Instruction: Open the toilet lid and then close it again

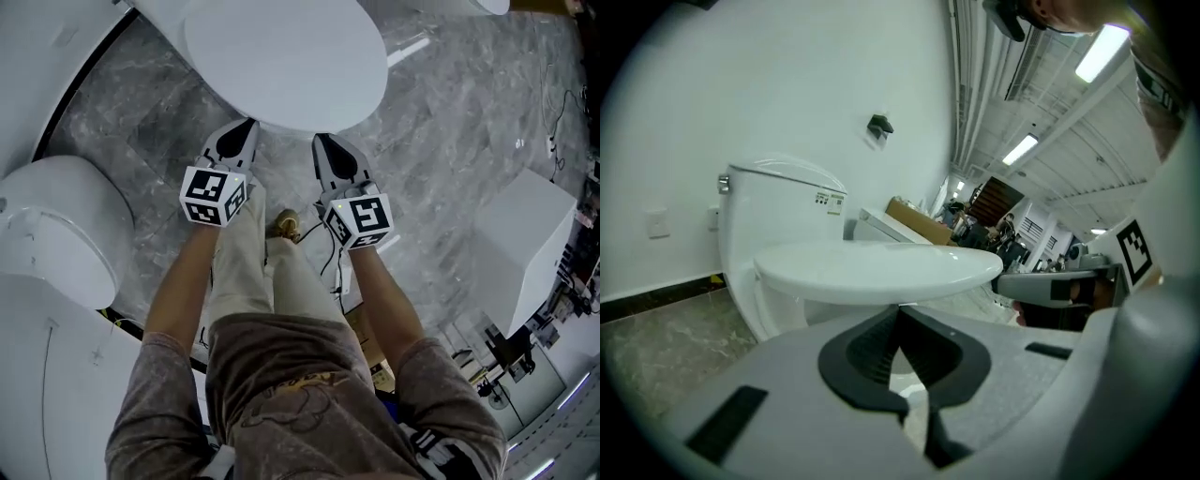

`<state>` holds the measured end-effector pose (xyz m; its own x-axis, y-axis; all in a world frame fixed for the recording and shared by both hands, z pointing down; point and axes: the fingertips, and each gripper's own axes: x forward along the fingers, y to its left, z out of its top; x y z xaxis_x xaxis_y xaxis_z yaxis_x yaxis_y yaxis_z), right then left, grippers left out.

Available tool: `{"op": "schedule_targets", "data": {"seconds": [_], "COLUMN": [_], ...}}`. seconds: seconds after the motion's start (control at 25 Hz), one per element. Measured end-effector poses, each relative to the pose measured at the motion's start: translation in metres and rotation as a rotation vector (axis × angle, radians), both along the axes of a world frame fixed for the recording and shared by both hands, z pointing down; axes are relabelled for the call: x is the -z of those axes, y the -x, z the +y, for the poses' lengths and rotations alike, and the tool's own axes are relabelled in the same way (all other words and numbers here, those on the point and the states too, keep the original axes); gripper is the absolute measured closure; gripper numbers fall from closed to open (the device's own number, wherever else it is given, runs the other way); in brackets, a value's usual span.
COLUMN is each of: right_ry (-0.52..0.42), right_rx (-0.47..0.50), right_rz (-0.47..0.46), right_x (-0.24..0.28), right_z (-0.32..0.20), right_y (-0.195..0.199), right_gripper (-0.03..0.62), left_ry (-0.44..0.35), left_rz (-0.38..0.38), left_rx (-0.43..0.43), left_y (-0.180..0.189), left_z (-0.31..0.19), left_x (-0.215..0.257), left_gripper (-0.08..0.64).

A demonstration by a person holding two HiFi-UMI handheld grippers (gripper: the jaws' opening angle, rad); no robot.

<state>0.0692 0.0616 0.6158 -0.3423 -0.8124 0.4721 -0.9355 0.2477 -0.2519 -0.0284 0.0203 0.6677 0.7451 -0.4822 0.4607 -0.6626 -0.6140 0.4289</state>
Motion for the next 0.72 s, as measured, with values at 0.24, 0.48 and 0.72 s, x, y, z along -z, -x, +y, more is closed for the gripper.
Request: {"op": "schedule_targets", "data": {"seconds": [0.24, 0.48, 0.72], "right_ry": [-0.029, -0.066, -0.09], "right_rx": [0.014, 0.026, 0.082], "right_rz": [0.024, 0.052, 0.06], "right_x": [0.077, 0.132, 0.16], "right_z": [-0.06, -0.122, -0.174], "right_y": [0.024, 0.049, 0.068], "right_gripper": [0.565, 0.565, 0.565], "left_ry": [0.024, 0.038, 0.053], "left_rz": [0.051, 0.058, 0.074], "left_rx": [0.051, 0.078, 0.116], "left_y": [0.02, 0.041, 0.055], "left_z": [-0.047, -0.094, -0.134], "left_x": [0.06, 0.103, 0.125], "left_gripper": [0.551, 0.551, 0.551]}}
